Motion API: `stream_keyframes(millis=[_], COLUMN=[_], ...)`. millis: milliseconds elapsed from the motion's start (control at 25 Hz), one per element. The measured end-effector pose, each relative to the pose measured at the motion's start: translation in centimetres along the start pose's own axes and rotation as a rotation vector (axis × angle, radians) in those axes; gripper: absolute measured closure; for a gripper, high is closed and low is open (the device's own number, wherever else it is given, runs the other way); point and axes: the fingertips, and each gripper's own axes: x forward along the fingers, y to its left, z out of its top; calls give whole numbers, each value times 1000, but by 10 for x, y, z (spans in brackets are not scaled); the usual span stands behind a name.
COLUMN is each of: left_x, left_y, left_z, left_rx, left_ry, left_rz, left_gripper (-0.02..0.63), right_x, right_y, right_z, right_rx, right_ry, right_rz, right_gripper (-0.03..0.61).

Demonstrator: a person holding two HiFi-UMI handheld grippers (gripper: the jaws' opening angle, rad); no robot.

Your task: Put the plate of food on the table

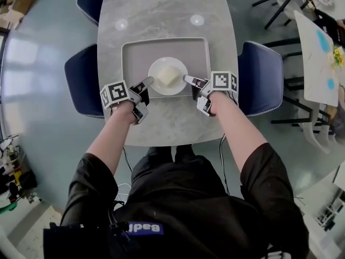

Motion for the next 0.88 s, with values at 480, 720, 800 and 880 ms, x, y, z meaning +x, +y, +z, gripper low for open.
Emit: stream_keyframes(millis=[480,720,800,880], left_x=[27,31,32,33], left_y=[35,38,39,41], left_z=[21,23,22,22], left_rx=[47,109,125,138], left_ry=[81,116,130,145], left_rz=[91,160,177,193], left_gripper=[595,592,591,591], right_x=[29,33,34,35], right_y=[-24,-30,-32,-33], right_z=[21,20,20,21], right_rx=[-70,-96,-109,-127], right_ry=[29,77,98,116], right_rz=[-113,-190,-215,-233], right_gripper=[555,550,548,546])
